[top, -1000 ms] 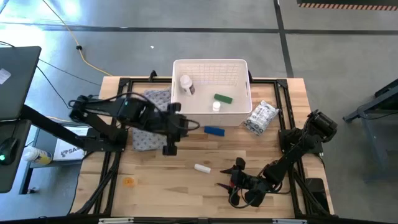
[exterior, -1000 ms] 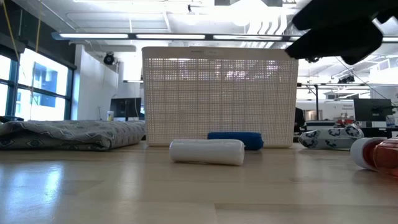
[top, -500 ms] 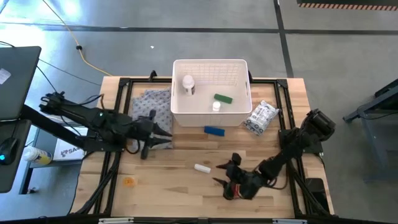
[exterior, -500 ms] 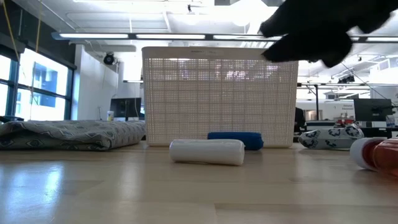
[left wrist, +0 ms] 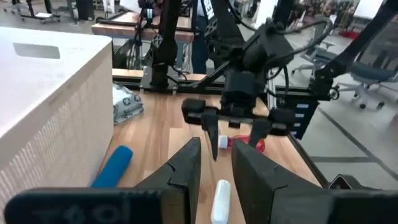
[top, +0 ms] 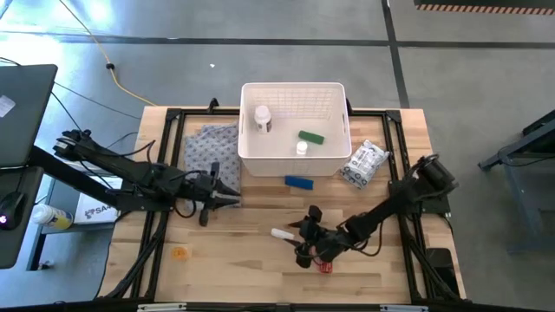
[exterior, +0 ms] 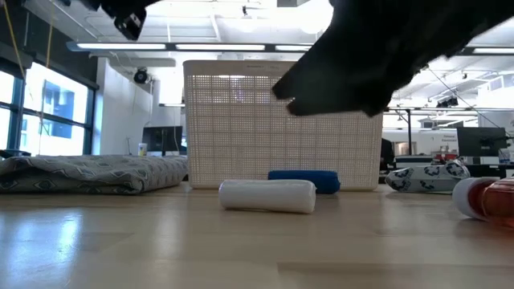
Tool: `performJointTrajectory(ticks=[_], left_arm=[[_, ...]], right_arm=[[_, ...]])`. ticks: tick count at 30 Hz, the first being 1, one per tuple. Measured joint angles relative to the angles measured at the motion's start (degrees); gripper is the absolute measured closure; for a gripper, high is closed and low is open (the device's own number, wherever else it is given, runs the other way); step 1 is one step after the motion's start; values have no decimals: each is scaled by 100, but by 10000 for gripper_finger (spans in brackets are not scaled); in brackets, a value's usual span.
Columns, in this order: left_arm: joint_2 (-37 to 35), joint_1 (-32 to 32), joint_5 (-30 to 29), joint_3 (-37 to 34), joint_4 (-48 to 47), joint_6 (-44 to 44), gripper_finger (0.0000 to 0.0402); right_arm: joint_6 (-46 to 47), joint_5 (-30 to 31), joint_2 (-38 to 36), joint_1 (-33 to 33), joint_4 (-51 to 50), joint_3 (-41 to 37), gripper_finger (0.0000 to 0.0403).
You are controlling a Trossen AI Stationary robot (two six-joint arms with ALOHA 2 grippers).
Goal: Pick & place medical supplies in basket/bin
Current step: Put the white rolled gauze into the white bin
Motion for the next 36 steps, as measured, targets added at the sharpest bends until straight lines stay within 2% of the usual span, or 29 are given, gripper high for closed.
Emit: performJointTrajectory(ticks=[7,10,14,18,36], left_arm=[[58,0,2,-738,1021,-141,277],[41,0,28,-776,1028,-103,277],[55,0,390,-776,1096,-246,277],[139,0,421,-776,1075,-474,277],[143,-63,375,-773,1017,-134,277]], right_arm=[[-72,-293,709,-28,-280,579,188],[149,-222,836,-36,-896,844,188],[373,-220,888,-50,-1327,961,188],[478,-161,888,-49,-1380,968,188],[164,-226,888,-283,-1544,968,187]])
